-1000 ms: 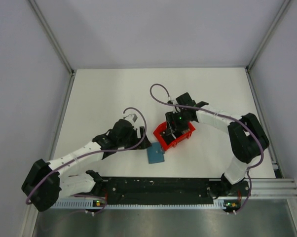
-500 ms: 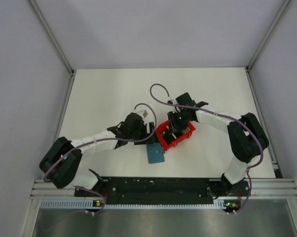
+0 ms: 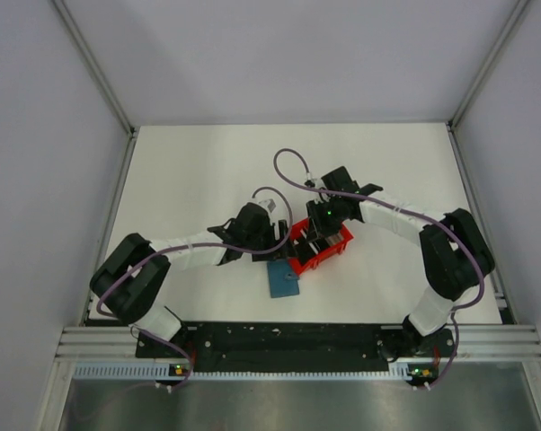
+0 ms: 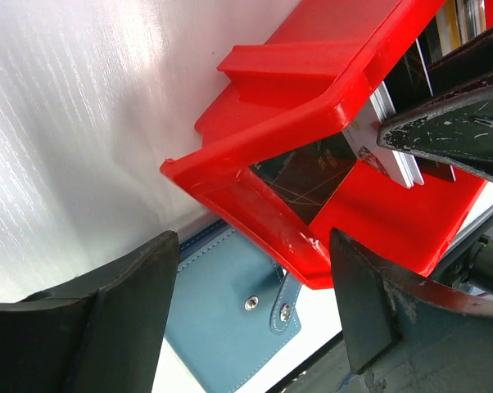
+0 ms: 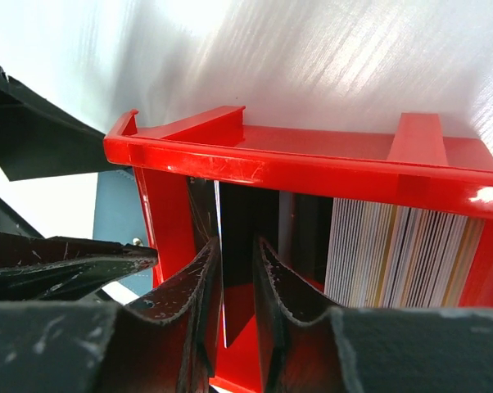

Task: Put the credit cards into the card holder
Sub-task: Pick up the credit card from the storage box.

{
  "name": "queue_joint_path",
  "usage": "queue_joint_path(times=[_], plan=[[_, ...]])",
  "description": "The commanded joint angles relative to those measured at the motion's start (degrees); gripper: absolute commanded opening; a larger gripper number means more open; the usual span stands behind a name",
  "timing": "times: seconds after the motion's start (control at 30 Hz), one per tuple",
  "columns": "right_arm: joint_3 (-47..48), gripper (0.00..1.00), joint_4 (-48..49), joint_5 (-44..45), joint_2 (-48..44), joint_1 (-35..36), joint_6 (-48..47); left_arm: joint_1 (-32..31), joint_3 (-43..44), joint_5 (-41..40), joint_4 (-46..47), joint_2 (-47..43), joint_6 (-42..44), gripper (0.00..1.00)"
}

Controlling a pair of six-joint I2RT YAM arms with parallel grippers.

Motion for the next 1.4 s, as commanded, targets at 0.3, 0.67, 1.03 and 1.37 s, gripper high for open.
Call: queue_joint_path(times=[0.3, 0.67, 1.03, 1.37], plan=[[1.2, 0.12, 1.6, -2.34, -3.74, -0.15, 0.11, -0.43, 1.58, 1.29, 3.35, 0.31, -0.44, 0.77], [1.38, 0.02, 1.51, -1.82, -5.93, -0.59, 0.81, -0.43, 1.4, 1.47, 3.18, 0.04, -0.09, 0.77], [0.76, 0.01, 0.63, -0.06, -7.08, -0.59, 0.46, -0.43, 1.58, 1.9, 3.44, 0.04, 0.0, 0.77], [1.12, 0.0, -3.93, 14.06, -18.57, -0.68, 0.81, -0.95, 2.98, -0.72, 0.19, -2.76, 2.54, 0.78]])
